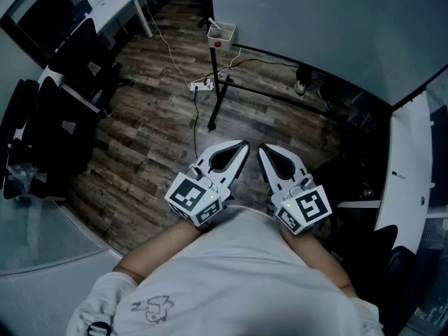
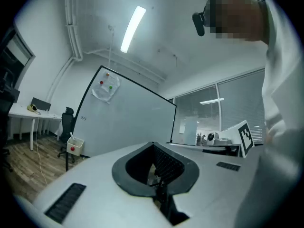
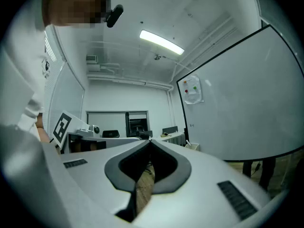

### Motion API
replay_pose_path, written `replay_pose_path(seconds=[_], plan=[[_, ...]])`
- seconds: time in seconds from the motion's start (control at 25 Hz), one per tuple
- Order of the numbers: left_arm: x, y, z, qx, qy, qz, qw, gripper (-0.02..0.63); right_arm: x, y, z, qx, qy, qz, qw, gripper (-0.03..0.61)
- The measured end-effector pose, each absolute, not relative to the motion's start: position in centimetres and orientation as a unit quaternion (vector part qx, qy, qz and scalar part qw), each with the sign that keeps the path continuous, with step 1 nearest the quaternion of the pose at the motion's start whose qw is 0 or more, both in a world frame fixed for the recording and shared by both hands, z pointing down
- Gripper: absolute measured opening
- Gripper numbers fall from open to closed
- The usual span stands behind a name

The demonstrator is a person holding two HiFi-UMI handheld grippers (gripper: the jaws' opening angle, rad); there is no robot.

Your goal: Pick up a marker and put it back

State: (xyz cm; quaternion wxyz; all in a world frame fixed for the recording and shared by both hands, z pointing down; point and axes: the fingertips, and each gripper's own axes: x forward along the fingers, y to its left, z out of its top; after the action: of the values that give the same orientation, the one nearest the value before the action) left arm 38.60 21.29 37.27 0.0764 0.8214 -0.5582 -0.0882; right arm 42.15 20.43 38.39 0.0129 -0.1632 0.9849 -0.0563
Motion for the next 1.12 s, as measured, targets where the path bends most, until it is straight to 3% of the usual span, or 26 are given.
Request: replay_pose_path(seconds=[0.52,1.12], plan=[[33.5,21.2,38.5,0.82,-0.555,-0.1,0.097,0.005,37.3,20.3,38.9,-0.15,0.985,-0.078,0.018,0.012],[14.4,21.0,37.7,0.831,-0.545,-0.078,0.082,0.005,17.0,19.5,38.3,-0.144,0.985,-0.09,0.023,0.012]])
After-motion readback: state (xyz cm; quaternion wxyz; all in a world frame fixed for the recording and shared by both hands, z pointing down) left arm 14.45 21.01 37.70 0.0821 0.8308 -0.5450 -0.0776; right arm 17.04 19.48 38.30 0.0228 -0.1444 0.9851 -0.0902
